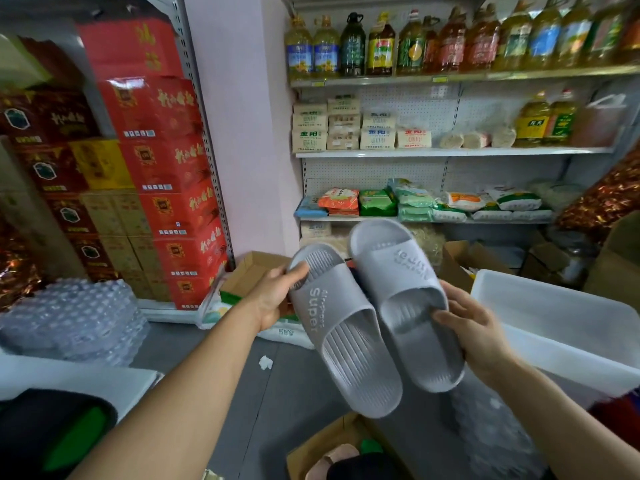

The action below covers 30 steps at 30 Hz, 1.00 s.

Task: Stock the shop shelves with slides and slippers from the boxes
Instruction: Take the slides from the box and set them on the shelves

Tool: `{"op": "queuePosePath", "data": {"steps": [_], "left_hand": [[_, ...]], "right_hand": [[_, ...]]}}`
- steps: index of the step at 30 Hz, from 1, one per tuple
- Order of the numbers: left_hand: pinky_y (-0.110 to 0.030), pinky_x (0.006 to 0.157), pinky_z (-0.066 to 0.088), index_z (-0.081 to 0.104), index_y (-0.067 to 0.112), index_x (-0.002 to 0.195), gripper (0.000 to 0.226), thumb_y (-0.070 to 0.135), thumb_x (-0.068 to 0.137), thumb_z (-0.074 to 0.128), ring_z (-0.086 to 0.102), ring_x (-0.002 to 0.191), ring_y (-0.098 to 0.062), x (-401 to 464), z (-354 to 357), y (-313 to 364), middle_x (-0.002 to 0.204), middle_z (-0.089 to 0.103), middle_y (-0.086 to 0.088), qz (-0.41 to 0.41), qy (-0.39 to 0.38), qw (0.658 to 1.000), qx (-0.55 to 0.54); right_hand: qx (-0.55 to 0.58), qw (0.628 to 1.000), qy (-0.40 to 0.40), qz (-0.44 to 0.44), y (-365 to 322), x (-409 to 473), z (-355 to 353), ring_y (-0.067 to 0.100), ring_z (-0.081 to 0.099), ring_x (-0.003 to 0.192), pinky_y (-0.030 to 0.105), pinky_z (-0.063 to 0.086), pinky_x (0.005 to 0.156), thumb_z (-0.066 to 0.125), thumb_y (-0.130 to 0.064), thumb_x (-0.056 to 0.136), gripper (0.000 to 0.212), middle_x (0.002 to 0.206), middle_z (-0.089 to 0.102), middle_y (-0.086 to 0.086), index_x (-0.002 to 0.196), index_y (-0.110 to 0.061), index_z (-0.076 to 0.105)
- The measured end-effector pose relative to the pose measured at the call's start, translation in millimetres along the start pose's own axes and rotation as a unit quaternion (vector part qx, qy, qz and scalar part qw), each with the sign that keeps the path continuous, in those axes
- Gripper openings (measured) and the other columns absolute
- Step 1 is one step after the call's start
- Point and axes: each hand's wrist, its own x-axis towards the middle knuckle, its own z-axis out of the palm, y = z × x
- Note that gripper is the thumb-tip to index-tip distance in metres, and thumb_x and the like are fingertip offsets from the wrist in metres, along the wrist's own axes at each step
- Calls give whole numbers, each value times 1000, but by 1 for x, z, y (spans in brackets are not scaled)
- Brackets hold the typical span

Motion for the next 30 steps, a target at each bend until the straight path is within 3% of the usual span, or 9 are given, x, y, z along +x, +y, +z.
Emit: {"op": "queuePosePath", "data": {"steps": [2, 5, 10, 14, 19, 22, 26, 30], "left_hand": [[-44, 86, 52, 62, 12, 114, 24, 25, 93, 63, 65, 92, -26, -6, 2, -1, 101, 71, -9, 3, -7, 1000, -9], [-39, 78, 52, 63, 19, 105, 11, 22, 94, 62, 64, 85, -23, -19, 1, -2, 96, 70, -6, 10, -4, 999, -32], [-40, 79, 52, 66, 23, 104, 11, 22, 94, 61, 65, 91, -26, -43, -7, -6, 104, 71, -9, 10, 5, 998, -54], [-33, 76, 51, 70, 24, 89, 11, 20, 94, 61, 67, 81, -18, -70, -5, -12, 94, 74, -2, 7, 43, 995, -87], [-31, 71, 53, 68, 21, 109, 17, 22, 95, 58, 68, 80, -18, -121, 5, -29, 100, 73, -5, 1, 88, 992, -93], [-34, 75, 51, 64, 15, 120, 25, 20, 96, 56, 66, 82, -22, -161, 7, -36, 104, 71, -10, -2, 133, 985, -111], [-31, 70, 46, 66, 9, 118, 28, 20, 94, 57, 62, 77, -23, -218, -3, -44, 96, 70, -13, -32, 192, 974, -118], [-36, 79, 46, 66, 9, 112, 25, 19, 92, 56, 61, 79, -26, -285, -21, -49, 97, 69, -16, -56, 249, 954, -157]], "right_hand": [[-4, 1000, -17, 14, 2, -7, 6, 19, 64, 98, 32, 52, 69, 56, 1, 92, 46, 103, 73, -7, 111, -39, 65], [2, 999, -38, 28, 1, -14, 8, 15, 63, 97, 27, 51, 66, 54, -2, 94, 43, 100, 72, -13, 114, -38, 63], [-7, 996, -73, 54, 0, -20, 9, 19, 61, 99, 34, 50, 67, 54, -1, 94, 46, 104, 70, -9, 113, -41, 63], [-9, 991, -110, 77, 5, -28, 4, 23, 60, 102, 36, 50, 73, 53, 2, 93, 47, 106, 69, -7, 110, -41, 65], [-8, 985, -142, 95, 14, -48, -8, 22, 62, 100, 36, 49, 75, 52, 2, 92, 44, 103, 71, -3, 113, -34, 65], [-7, 980, -168, 104, 19, -66, -9, 23, 64, 95, 38, 50, 73, 51, 3, 92, 42, 99, 73, -1, 111, -31, 66], [-7, 973, -203, 109, 23, -85, -2, 26, 64, 98, 40, 50, 77, 52, 6, 86, 46, 102, 73, 3, 108, -30, 70], [-29, 956, -270, 108, 19, -110, 25, 29, 61, 103, 42, 49, 82, 52, 6, 86, 47, 108, 71, 4, 114, -28, 68]]}}
